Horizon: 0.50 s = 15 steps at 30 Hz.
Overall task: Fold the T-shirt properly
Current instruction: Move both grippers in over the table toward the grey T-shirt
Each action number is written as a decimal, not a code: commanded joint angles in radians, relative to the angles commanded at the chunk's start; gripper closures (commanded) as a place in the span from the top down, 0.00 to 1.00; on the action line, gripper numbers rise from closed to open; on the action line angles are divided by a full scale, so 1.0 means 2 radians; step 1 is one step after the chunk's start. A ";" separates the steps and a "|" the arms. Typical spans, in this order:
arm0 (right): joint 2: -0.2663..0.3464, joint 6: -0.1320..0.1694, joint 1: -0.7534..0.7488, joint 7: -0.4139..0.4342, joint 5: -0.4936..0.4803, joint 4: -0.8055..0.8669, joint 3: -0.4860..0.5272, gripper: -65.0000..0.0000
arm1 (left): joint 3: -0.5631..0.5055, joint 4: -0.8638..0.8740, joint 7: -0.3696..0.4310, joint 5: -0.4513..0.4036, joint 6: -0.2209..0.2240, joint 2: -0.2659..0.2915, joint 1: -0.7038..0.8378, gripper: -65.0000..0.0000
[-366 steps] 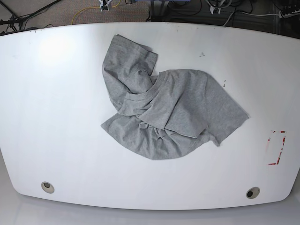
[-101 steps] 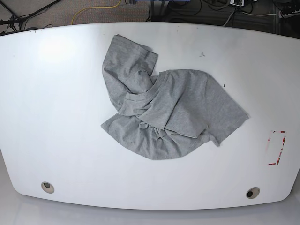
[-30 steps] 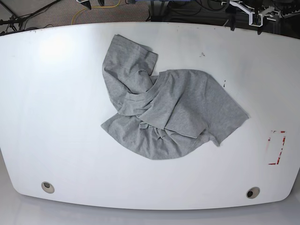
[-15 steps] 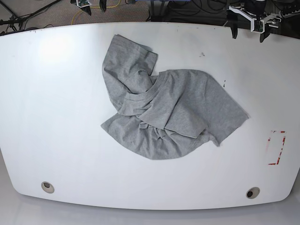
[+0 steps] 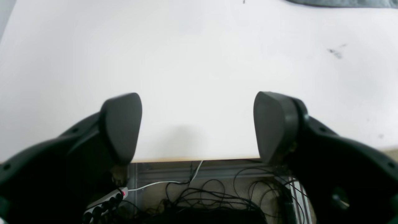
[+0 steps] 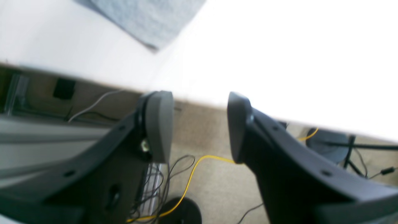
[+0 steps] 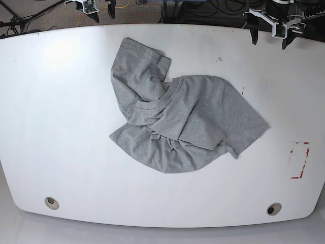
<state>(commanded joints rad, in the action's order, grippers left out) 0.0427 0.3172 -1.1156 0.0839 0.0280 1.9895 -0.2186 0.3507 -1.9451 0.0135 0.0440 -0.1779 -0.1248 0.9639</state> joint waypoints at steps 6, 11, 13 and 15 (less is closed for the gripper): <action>0.001 0.005 0.019 -0.019 -0.007 0.005 0.013 0.42 | -0.003 -0.002 0.002 -0.001 0.002 -0.004 0.000 0.82; 0.002 0.008 0.057 -0.053 -0.044 0.007 0.031 0.42 | -0.002 -0.003 0.000 0.001 0.001 0.000 -0.011 0.82; 0.003 0.013 0.077 -0.074 -0.063 0.008 0.044 0.42 | -0.002 -0.004 0.000 0.001 0.001 0.002 -0.017 0.81; 0.003 0.017 0.081 -0.076 -0.064 0.008 0.052 0.43 | -0.001 -0.004 0.000 0.000 0.001 0.003 -0.019 0.81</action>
<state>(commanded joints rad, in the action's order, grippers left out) 0.0488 0.3519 -0.9542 -0.0689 -0.1008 2.0064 -0.1151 0.3478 -1.9535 0.0135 0.0449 -0.1754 -0.1198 0.9267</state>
